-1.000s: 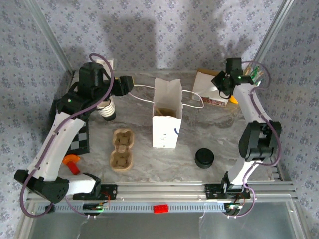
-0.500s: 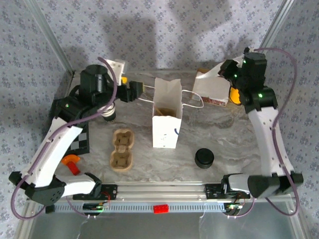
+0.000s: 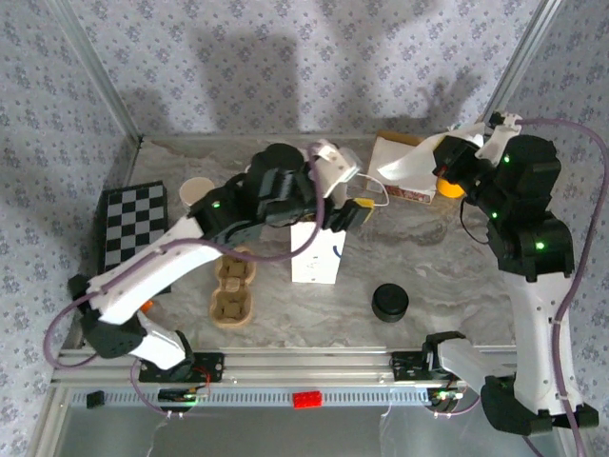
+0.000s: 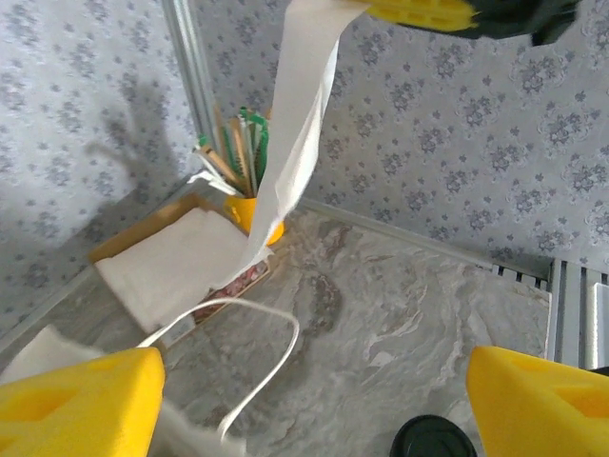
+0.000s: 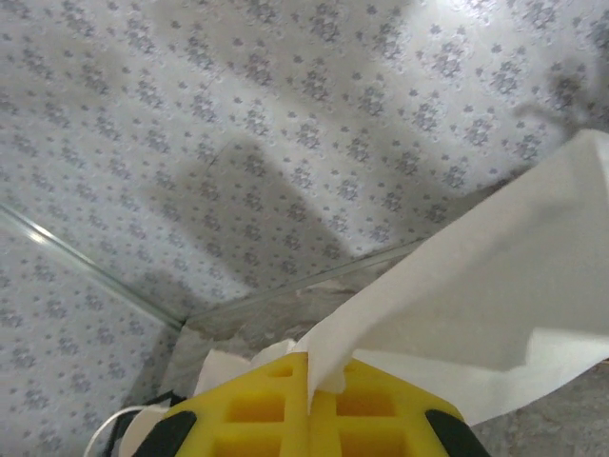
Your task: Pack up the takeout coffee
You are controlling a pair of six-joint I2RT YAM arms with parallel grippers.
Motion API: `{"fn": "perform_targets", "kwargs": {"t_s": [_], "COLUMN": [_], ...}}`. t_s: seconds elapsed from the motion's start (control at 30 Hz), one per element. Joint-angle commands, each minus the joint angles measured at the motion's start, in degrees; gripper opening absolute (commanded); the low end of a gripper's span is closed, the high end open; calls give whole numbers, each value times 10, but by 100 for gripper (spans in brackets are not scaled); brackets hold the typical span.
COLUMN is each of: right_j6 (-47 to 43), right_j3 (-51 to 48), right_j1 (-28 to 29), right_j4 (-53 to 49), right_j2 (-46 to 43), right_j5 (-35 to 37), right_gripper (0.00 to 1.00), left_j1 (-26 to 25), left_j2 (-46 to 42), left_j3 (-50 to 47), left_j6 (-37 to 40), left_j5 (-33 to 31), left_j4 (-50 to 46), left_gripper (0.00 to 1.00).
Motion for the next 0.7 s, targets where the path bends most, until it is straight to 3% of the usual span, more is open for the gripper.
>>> {"fn": "perform_targets", "kwargs": {"t_s": [0.0, 0.13, 0.23, 0.43, 0.6, 0.67], "right_j6": [6, 12, 12, 10, 7, 6], "right_j3": [19, 14, 16, 16, 18, 18], "right_j1": [7, 11, 14, 14, 15, 14], "right_j4": [-25, -21, -21, -19, -15, -15], "right_j2": [-8, -12, -11, -11, -11, -9], "right_j5": [-46, -72, -77, -80, -78, -80], "right_gripper": [0, 0, 0, 0, 0, 0], "left_j1": [-17, -26, -26, -25, -15, -9], "left_j2": [30, 75, 101, 124, 126, 124], "left_j3": [37, 65, 83, 97, 97, 97], "left_j6": [31, 45, 37, 27, 10, 3], "left_j5": [51, 47, 28, 29, 32, 44], "left_j4": [59, 76, 98, 115, 115, 113], "left_gripper": [83, 82, 76, 48, 15, 6]}}
